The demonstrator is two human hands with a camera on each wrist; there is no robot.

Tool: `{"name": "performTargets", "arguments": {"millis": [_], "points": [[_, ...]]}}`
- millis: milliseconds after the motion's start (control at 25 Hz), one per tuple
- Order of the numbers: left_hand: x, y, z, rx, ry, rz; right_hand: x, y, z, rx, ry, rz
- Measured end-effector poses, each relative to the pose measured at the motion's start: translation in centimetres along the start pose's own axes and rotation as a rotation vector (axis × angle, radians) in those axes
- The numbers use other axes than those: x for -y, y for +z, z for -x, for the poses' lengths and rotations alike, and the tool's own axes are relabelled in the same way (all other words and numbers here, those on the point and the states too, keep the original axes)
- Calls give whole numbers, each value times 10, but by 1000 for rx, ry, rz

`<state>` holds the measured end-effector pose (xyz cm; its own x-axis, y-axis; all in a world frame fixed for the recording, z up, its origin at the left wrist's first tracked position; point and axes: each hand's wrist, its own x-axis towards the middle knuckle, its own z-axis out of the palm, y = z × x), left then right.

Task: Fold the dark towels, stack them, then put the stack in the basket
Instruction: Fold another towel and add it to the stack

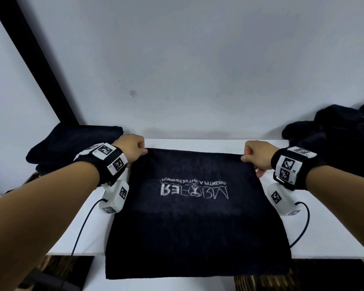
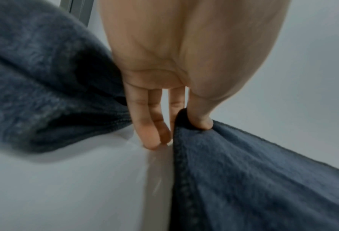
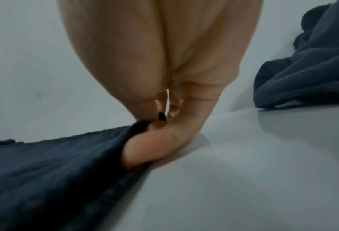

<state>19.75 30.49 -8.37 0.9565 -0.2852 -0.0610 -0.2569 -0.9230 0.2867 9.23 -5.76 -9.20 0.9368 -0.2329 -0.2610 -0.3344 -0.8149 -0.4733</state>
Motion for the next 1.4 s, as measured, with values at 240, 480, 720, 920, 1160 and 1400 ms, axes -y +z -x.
{"name": "performTargets", "arguments": {"millis": [240, 480, 720, 920, 1160, 1400], "points": [[-4, -18, 12, -7, 102, 5, 7, -6, 11, 7, 35, 206], [2, -62, 38, -134, 190, 297, 15, -42, 43, -202, -145, 59], [-19, -152, 93, -236, 288, 418, 54, -130, 123, -546, -375, -48], [-46, -224, 149, -540, 375, 310, 81, -171, 186, -775, -455, -22], [-57, -264, 193, -764, 428, 293, 97, -192, 237, -881, -505, -90], [-50, -269, 209, -564, 432, 508, 91, -190, 256, -832, -458, -230]]}}
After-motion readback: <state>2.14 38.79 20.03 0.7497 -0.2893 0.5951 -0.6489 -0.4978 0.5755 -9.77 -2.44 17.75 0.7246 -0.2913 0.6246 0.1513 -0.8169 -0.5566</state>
